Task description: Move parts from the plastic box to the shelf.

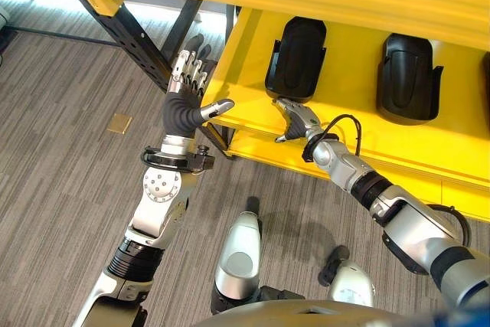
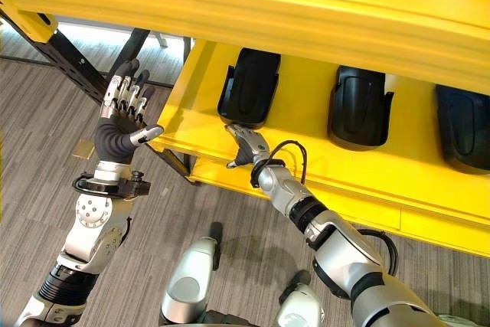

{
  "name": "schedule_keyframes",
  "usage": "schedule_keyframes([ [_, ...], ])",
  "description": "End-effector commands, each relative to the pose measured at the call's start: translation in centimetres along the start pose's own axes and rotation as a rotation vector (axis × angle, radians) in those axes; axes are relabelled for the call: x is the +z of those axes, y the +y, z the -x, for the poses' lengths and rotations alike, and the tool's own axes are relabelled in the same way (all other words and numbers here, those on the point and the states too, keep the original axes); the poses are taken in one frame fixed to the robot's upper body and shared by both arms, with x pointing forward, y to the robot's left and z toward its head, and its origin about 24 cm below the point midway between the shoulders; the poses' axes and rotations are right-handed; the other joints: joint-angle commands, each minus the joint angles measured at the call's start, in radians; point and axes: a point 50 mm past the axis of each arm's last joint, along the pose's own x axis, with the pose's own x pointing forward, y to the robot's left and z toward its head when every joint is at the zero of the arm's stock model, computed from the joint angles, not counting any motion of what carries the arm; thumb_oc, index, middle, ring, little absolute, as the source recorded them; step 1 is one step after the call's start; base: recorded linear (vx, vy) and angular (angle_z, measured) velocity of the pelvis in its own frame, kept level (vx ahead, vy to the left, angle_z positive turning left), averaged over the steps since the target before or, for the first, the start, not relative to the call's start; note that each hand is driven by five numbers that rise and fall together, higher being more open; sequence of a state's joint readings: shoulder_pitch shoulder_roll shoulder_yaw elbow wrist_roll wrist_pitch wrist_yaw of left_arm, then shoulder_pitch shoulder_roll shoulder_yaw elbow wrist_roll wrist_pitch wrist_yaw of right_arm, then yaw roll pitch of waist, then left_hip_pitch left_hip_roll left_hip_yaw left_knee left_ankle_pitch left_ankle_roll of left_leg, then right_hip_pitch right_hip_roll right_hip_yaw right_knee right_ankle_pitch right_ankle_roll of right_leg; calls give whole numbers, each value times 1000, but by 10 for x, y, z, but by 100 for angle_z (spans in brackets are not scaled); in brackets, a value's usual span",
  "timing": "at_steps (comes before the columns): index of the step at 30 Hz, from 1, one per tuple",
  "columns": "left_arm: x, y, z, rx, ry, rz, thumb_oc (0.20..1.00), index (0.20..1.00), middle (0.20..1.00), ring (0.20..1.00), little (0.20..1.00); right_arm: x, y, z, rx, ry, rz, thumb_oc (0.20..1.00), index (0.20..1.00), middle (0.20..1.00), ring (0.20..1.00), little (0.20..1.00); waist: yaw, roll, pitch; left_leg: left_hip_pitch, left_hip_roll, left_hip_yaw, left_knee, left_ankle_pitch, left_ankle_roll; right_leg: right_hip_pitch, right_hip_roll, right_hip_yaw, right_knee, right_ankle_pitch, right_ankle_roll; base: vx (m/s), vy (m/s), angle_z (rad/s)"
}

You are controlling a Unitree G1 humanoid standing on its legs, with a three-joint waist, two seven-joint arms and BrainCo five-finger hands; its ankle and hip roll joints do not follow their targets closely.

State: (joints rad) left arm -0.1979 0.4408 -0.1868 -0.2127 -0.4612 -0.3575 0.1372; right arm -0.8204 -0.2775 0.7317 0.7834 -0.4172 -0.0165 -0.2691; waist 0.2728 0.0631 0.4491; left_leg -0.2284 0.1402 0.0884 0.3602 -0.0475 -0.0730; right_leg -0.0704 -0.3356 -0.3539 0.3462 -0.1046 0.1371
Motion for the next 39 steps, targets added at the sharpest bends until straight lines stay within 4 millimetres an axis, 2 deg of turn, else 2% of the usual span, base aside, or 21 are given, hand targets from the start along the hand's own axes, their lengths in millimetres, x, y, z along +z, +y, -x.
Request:
schedule_keyframes([
  [1, 18, -6, -7, -6, -121, 56, 1000, 1000, 1000, 1000, 1000, 7, -29, -15, -88, -12, 24, 1000, 1000, 1000, 1000, 1000, 24, 15, 10, 24, -40, -9, 0, -3, 24, -7, 39, -8, 133, -35, -34, 0, 0, 0],
  [10, 18, -8, -8, -6, -124, 61, 1000, 1000, 1000, 1000, 1000, 5, -33, -17, -81, -5, 28, 1000, 1000, 1000, 1000, 1000, 19, 18, 8, 30, -39, -4, 1, -4, 25, -8, 37, -5, 139, -37, -35, 0, 2, -2],
  [20, 19, -6, -7, 8, -139, 66, 1000, 1000, 1000, 1000, 1000, 18, -17, -12, -22, -73, -25, 1000, 1000, 1000, 1000, 1000, 9, 16, 12, 32, -41, 2, -2, -6, 28, -12, 36, 3, 145, -42, -35, -4, 2, -1],
  [25, 19, -3, -5, 29, -139, 69, 1000, 1000, 1000, 1000, 1000, 34, -1, -3, 71, -162, -75, 1000, 1000, 1000, 1000, 1000, -2, 8, 14, 25, -36, -2, -9, 2, 27, -19, 44, 16, 142, -43, -37, 0, 0, 0],
  [28, 16, -1, -5, 53, -121, 85, 1000, 1000, 1000, 1000, 1000, 63, 14, 11, 175, -290, -154, 1000, 1000, 1000, 1000, 1000, -19, -4, 26, 22, -29, 2, -26, 11, 28, -31, 53, 32, 124, -35, -32, -77, -1, -1],
  [31, 16, 2, -4, 67, -99, 62, 1000, 1000, 1000, 1000, 1000, 87, 12, 26, 241, -408, -185, 1000, 1000, 1000, 1000, 1000, -35, -21, 36, 20, -26, 5, -41, 20, 28, -37, 63, 39, 105, -25, -25, -82, -31, -11],
  [32, 17, 4, -4, 58, -93, 59, 1000, 1000, 1000, 1000, 1000, 93, 11, 34, 286, -427, -249, 1000, 1000, 1000, 1000, 1000, -42, -33, 40, 25, -21, 8, -47, 20, 25, -35, 67, 43, 96, -25, -23, -62, -67, -6],
  [34, 14, 8, -3, 86, -47, 111, 1000, 1000, 1000, 1000, 1000, 99, 9, 46, 377, -464, -361, 1000, 1000, 1000, 1000, 1000, -55, -50, 42, 34, -10, 16, -63, 27, 21, -33, 81, 51, 77, -21, -26, -50, -62, -3],
  [39, 6, 18, 4, 156, 46, 50, 1000, 1000, 1000, 1000, 1000, 101, 1, 68, 497, -533, -597, 1000, 1000, 1000, 1000, 1000, -73, -80, 30, 54, 16, 16, -116, 56, 8, -24, 111, 60, 16, 4, -27, -15, -75, -9],
])
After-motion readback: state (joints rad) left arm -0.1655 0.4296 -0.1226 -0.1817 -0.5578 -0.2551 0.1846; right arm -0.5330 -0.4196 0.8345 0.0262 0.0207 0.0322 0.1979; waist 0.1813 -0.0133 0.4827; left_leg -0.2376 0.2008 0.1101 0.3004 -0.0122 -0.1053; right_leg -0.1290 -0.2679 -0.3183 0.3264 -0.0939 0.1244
